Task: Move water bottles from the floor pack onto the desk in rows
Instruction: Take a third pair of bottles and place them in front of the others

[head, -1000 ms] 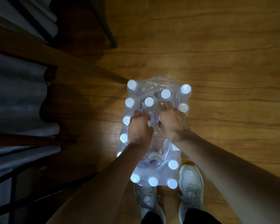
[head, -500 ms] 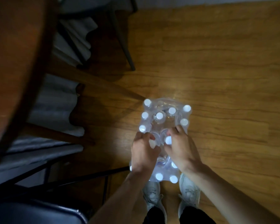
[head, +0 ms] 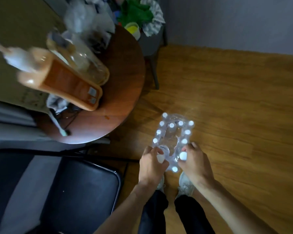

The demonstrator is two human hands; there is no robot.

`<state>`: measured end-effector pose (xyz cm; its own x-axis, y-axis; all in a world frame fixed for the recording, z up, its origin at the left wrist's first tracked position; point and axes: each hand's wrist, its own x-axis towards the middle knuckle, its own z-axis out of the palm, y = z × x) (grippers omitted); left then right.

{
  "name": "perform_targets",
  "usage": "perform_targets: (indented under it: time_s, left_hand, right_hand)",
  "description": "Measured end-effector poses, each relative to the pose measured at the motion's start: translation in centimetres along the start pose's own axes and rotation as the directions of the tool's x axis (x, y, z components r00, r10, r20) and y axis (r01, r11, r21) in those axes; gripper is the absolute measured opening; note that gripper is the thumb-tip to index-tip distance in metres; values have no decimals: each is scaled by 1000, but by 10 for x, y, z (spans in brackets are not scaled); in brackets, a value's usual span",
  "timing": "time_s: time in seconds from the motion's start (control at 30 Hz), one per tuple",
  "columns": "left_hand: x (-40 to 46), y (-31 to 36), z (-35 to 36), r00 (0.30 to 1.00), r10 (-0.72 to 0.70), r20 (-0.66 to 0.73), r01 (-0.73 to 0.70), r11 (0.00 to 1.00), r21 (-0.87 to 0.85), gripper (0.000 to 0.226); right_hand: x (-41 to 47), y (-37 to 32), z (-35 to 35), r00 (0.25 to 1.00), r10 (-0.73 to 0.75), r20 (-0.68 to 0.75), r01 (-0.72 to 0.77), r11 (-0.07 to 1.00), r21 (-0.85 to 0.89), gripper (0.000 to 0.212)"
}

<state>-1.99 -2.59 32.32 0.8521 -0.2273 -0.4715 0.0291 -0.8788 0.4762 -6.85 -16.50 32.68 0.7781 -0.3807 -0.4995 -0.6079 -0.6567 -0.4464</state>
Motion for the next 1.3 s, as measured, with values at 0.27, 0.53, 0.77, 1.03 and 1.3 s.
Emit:
perform_targets:
  time_s: [0.27,0.53,0.77,1.03,1.3]
  left_hand:
    - [-101,27,-62,999,-24,-46,21,998,-65,29]
    - [-197,27,-103,993,-101,-61,95,990,-105,32]
    - [-274,-2,-126,972,-192,-138,160,964,-214,31]
    - [-356,-47,-149,915,-326,-237,225,901,-372,26]
    - [-418,-82,-152,806,-500,-316,340,829,-445,21]
  right_hand:
    - [-86,-32,-63,994,-109,20,110,990,-86,31]
    - [-171,-68,-90,982,-182,43,185,979,-81,32]
    - [-245,-94,-89,960,-272,72,279,951,-135,31]
    - [-315,-111,-81,929,-344,134,361,925,-124,26]
    - [-354,-146,-62,802,-523,289,584,788,-195,23]
